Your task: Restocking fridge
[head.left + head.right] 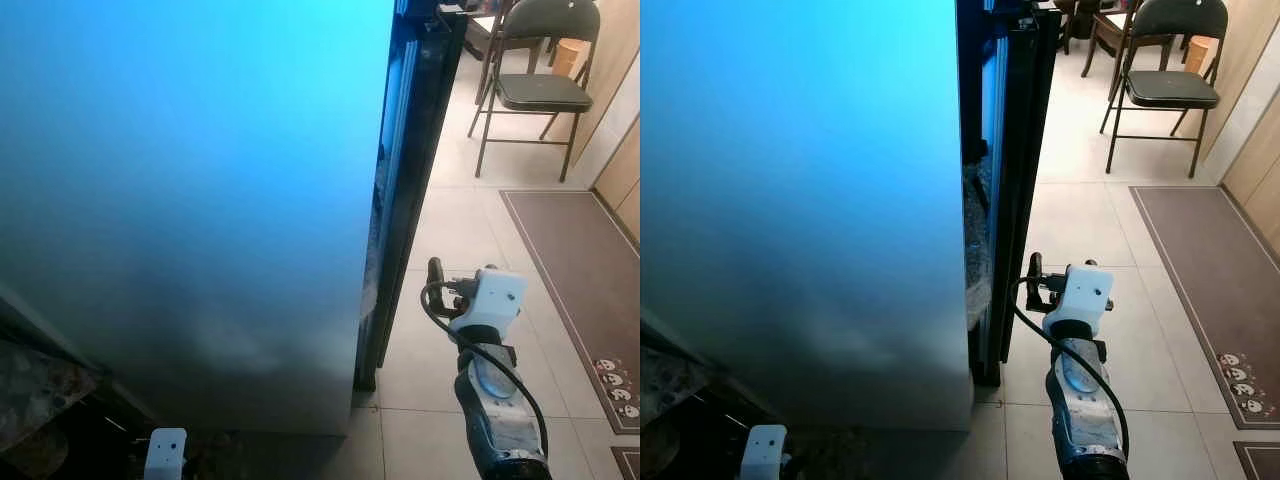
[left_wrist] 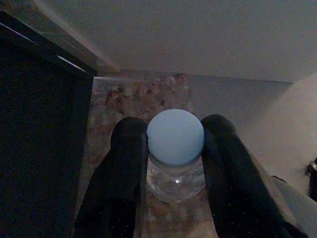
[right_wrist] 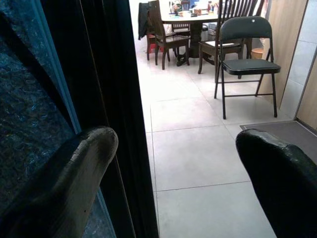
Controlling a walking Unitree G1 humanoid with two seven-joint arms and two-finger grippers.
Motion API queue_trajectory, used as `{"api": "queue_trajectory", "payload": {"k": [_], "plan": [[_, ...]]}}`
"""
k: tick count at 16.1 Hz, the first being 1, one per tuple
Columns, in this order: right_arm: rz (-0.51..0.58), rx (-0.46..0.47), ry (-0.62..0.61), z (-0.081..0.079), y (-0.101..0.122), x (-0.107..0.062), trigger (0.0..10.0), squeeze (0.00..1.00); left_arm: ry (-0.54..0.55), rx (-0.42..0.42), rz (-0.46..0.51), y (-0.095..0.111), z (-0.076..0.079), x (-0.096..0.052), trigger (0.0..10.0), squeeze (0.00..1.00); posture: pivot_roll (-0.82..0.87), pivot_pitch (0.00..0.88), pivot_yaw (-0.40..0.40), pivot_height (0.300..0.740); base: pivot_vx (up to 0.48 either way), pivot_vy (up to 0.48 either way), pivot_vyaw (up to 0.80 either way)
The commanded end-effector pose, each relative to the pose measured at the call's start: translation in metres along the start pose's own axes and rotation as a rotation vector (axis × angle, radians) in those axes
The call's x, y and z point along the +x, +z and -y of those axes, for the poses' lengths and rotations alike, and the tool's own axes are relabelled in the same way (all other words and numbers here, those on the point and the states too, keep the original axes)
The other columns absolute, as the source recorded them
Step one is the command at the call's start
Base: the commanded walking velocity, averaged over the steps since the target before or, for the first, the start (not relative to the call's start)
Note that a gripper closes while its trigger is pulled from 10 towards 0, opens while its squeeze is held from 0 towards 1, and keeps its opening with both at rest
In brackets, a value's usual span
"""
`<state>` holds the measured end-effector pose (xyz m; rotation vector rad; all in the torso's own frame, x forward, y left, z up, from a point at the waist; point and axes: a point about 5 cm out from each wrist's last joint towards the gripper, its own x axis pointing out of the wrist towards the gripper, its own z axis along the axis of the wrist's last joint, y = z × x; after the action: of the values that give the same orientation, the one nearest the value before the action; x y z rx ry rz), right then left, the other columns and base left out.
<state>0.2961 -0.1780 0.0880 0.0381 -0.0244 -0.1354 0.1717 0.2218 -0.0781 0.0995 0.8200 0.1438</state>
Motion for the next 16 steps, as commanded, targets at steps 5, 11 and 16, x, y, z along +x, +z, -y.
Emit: {"api": "queue_trajectory", "payload": {"k": [5, 11, 16], "plan": [[0.010, 0.001, 0.012, -0.0022, 0.0039, -0.0001, 10.0, 0.00, 0.001, 0.007, -0.004, -0.0023, -0.0045, -0.0010, 10.0, 0.00, -0.06, 0.016, 0.063, 0.740, 0.000, 0.000, 0.00], [0.006, 0.001, 0.011, -0.0013, 0.0030, -0.0007, 10.0, 0.00, -0.002, 0.006, -0.005, -0.0030, -0.0041, -0.0012, 10.0, 0.00, -0.05, 0.017, 0.062, 0.740, 0.164, 0.000, 0.00], [0.003, 0.002, 0.012, -0.0017, 0.0026, -0.0013, 10.0, 0.00, -0.005, 0.004, 0.001, -0.0019, -0.0041, -0.0010, 10.0, 0.00, -0.06, 0.017, 0.061, 0.740, 0.264, 0.000, 0.00]]}}
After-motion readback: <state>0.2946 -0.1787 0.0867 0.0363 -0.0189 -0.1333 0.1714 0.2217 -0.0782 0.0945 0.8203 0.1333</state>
